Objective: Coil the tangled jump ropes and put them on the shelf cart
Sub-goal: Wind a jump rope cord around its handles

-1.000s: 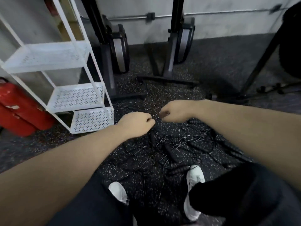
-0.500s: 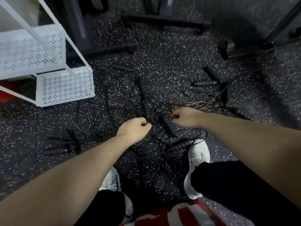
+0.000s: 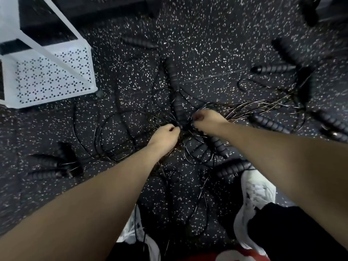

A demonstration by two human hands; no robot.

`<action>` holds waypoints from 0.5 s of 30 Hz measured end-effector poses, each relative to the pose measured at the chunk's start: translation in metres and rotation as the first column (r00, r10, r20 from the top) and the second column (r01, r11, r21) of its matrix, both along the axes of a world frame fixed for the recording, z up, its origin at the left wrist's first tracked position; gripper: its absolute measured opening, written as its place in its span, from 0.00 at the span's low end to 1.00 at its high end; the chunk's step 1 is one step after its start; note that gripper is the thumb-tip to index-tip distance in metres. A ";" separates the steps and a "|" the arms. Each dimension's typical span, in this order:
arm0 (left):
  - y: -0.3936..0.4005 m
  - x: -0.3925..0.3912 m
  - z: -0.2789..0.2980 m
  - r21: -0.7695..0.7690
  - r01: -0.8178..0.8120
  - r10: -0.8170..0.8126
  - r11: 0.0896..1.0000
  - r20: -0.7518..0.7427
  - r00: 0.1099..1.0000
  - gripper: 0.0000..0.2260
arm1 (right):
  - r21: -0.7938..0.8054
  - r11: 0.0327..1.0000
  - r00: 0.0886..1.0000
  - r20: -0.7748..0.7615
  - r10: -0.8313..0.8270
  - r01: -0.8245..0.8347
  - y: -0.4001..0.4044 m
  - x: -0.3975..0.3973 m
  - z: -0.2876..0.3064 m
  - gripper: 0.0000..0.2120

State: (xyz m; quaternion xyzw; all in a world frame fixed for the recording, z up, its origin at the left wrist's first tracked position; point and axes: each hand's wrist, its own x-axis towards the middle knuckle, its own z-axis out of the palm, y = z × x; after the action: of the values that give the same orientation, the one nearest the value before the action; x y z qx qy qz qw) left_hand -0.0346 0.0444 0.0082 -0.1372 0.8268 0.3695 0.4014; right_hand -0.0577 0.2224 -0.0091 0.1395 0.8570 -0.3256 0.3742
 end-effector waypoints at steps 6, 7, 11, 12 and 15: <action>-0.004 -0.017 -0.028 0.062 -0.198 0.198 0.978 0.015 0.980 0.12 | -0.009 0.985 0.982 -0.067 -0.174 0.174 -0.031 -0.038 -0.043 0.22; -0.004 -0.019 -0.031 0.072 -0.233 0.231 0.970 0.026 0.973 0.11 | -0.007 0.979 0.977 -0.058 -0.205 0.205 -0.036 -0.042 -0.049 0.22; -0.005 -0.020 -0.041 0.071 -0.239 0.242 0.968 -0.035 0.970 0.06 | 0.071 0.970 0.972 0.014 -0.235 0.233 -0.053 -0.049 -0.067 0.30; -0.006 -0.019 -0.044 0.072 -0.209 0.214 0.975 -0.069 0.974 0.06 | 0.108 0.970 0.976 0.015 -0.219 0.216 -0.056 -0.051 -0.070 0.31; -0.008 -0.023 -0.048 0.068 -0.143 0.151 0.987 -0.150 0.977 0.04 | 0.141 0.971 0.981 0.002 -0.195 0.193 -0.060 -0.054 -0.069 0.22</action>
State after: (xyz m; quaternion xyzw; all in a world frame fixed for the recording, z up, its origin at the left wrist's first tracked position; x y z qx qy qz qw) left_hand -0.0573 0.0362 -0.0394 -0.1575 0.8322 0.4309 0.3114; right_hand -0.1114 0.1620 -0.0783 0.2508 0.8571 -0.2986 0.3366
